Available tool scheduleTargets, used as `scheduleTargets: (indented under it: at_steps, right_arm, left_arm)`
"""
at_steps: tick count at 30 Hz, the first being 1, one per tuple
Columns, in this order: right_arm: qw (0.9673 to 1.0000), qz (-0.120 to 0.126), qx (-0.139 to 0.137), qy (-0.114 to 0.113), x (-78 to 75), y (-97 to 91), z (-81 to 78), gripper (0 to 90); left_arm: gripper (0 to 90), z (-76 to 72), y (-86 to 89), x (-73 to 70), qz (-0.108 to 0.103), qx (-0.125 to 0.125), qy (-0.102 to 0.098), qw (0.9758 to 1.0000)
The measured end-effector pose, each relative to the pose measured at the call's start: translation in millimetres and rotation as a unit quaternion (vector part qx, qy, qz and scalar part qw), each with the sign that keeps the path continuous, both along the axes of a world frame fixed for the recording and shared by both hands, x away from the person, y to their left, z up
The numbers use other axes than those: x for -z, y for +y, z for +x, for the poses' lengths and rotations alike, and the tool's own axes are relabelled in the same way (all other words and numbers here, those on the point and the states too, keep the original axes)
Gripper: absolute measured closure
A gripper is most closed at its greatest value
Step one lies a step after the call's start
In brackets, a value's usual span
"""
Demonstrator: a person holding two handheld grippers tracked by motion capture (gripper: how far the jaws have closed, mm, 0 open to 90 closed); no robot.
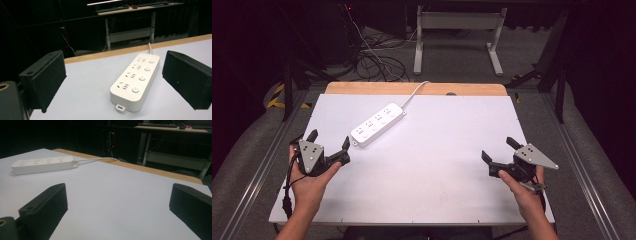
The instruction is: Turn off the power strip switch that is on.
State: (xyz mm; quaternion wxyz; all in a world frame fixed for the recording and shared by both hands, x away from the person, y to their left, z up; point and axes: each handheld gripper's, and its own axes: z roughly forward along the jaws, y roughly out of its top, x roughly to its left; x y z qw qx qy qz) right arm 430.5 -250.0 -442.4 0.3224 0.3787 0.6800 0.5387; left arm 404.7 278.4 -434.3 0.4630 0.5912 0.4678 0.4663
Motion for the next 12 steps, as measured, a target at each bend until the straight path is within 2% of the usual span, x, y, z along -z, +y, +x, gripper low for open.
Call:
scheduleTargets:
  at_steps: [12]
  right_arm:
    - [1.0000,0.000,0.001,0.000,0.3,-0.2,0.7,2.3]
  left_arm:
    - [5.7,1.2,0.0,1.1,0.002,-0.003,0.002,1.0000]
